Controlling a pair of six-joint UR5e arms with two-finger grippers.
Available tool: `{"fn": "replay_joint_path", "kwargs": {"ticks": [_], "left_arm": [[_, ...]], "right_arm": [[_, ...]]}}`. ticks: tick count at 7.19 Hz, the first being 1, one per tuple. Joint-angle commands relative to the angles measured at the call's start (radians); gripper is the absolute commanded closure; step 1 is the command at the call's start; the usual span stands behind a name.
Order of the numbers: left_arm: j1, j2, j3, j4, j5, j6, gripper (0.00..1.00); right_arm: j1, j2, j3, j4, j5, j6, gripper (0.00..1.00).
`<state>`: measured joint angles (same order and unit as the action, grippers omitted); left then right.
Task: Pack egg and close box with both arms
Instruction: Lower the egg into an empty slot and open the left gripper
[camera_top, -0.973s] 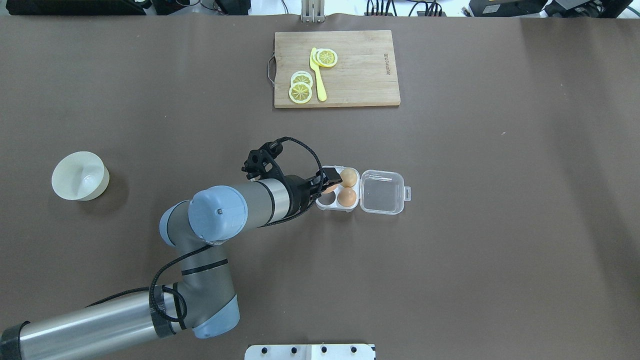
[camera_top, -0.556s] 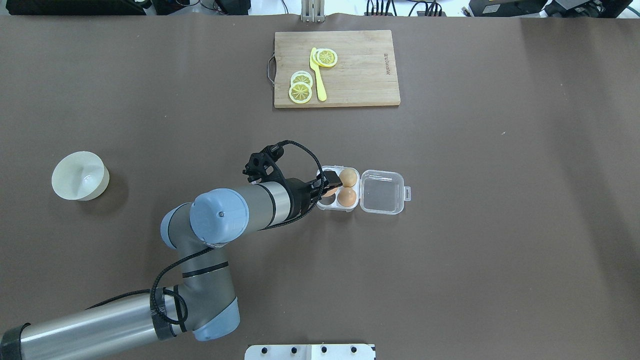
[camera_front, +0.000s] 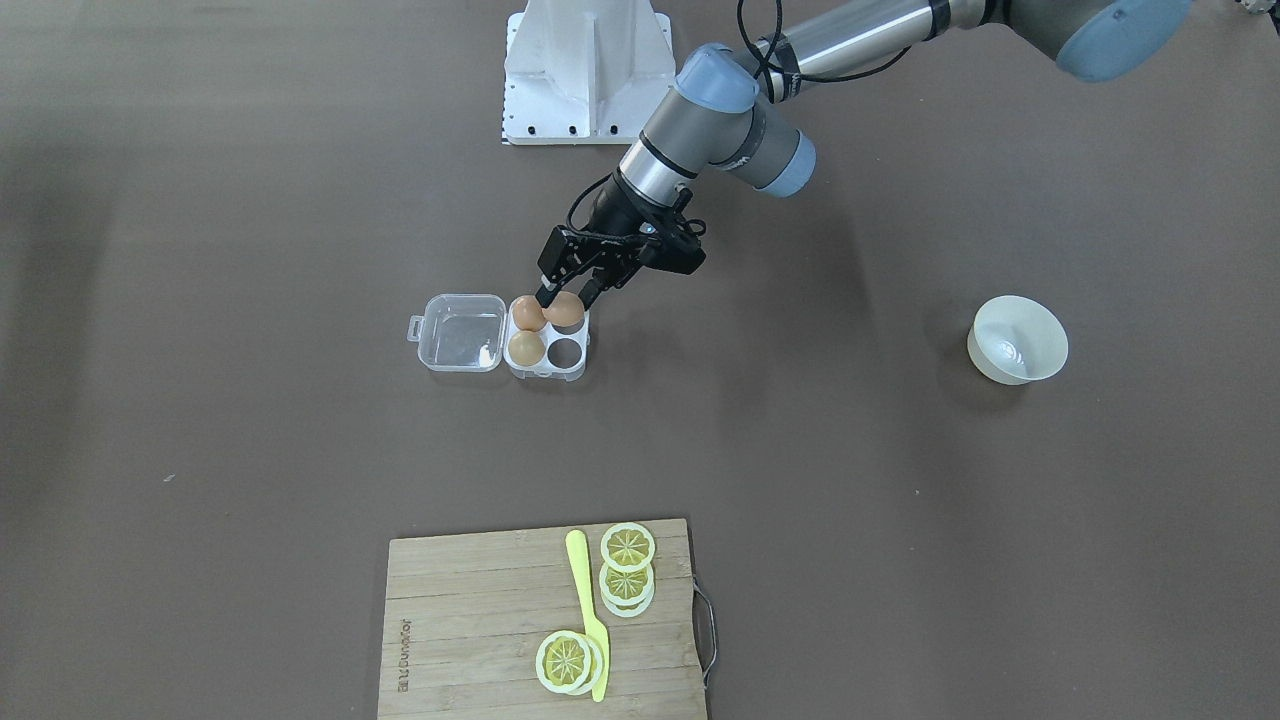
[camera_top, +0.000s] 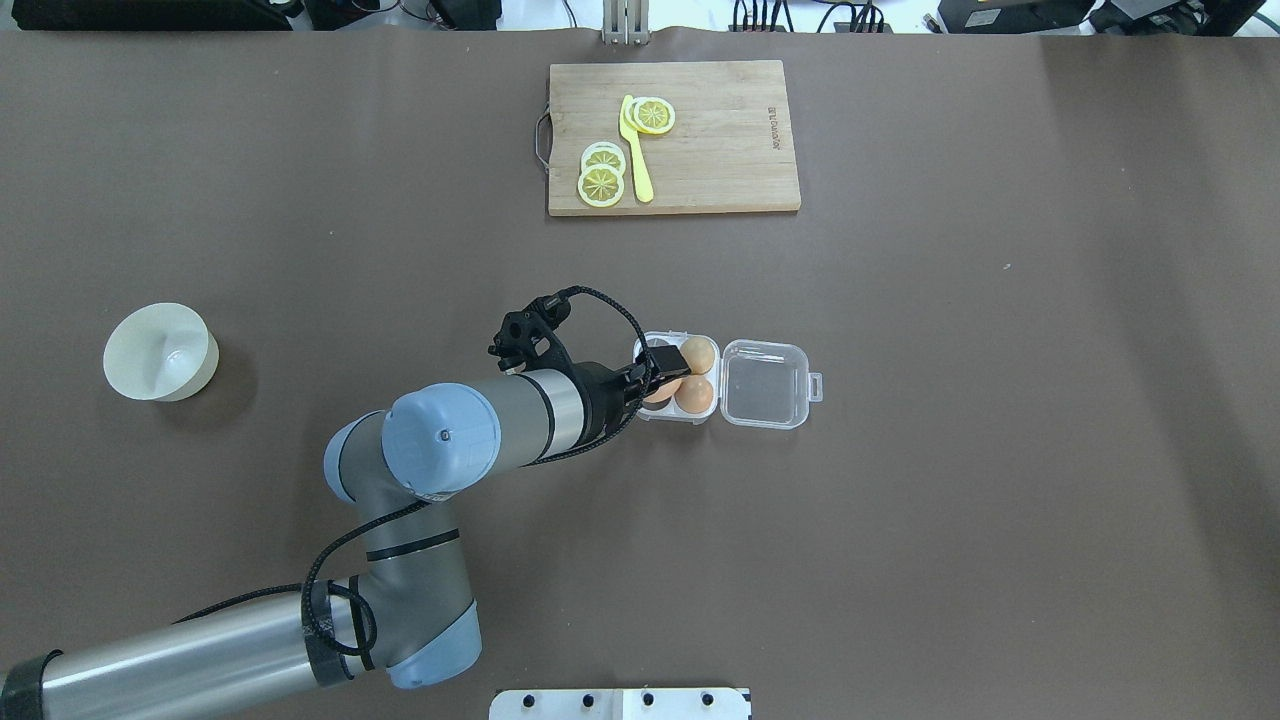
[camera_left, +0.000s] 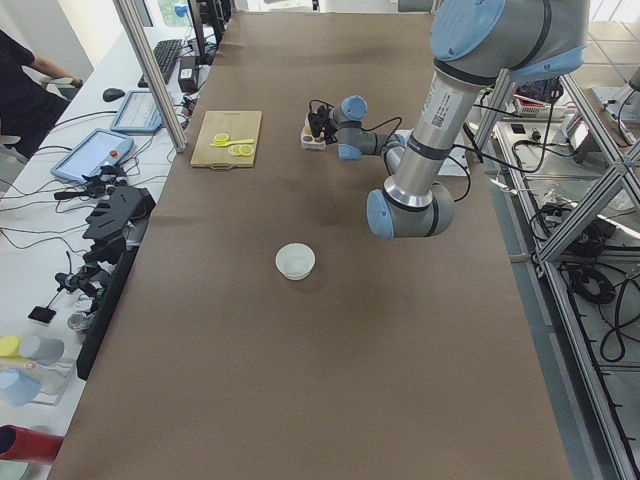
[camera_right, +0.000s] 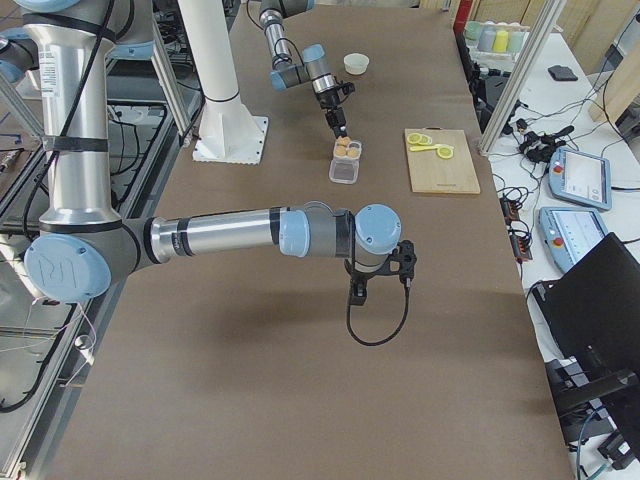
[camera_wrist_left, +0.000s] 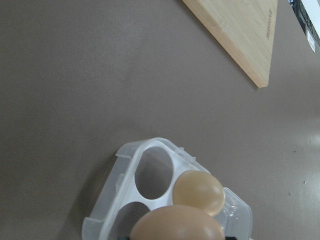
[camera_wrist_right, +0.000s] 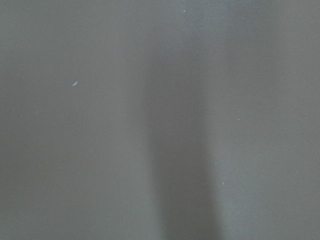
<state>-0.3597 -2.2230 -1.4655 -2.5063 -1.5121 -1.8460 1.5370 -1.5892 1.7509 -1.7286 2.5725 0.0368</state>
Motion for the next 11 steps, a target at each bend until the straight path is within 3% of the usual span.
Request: {"fn": "replay_joint_path", "kwargs": {"ticks": [1,4,7,8,10,11], "left_arm": [[-0.008,0.037,-0.076,0.003,-0.023,-0.019,0.03],[-0.031,0.071,-0.119,0.010,-0.036,-0.019,0.03],[-0.071,0.065,-0.119,0.102,-0.040,-0.005,0.06],[-0.077,0.065,-0.118,0.103,-0.040,-0.005,0.22],[-0.087,0.062,-0.115,0.101,-0.066,-0.009,1.00],[-0.087,0.062,-0.113,0.101,-0.068,-0.012,1.00]], "right_arm": [[0.000,0.000,0.005,-0.002,0.003,0.000,0.00],[0.000,0.002,0.010,0.000,0.014,0.000,0.00],[-0.003,0.021,0.059,0.009,0.063,-0.002,0.00],[-0.008,0.028,0.059,0.029,0.111,-0.005,0.00],[-0.017,0.044,0.050,0.101,0.211,-0.002,0.00],[-0.018,0.075,0.050,0.101,0.245,0.000,0.01]]}}
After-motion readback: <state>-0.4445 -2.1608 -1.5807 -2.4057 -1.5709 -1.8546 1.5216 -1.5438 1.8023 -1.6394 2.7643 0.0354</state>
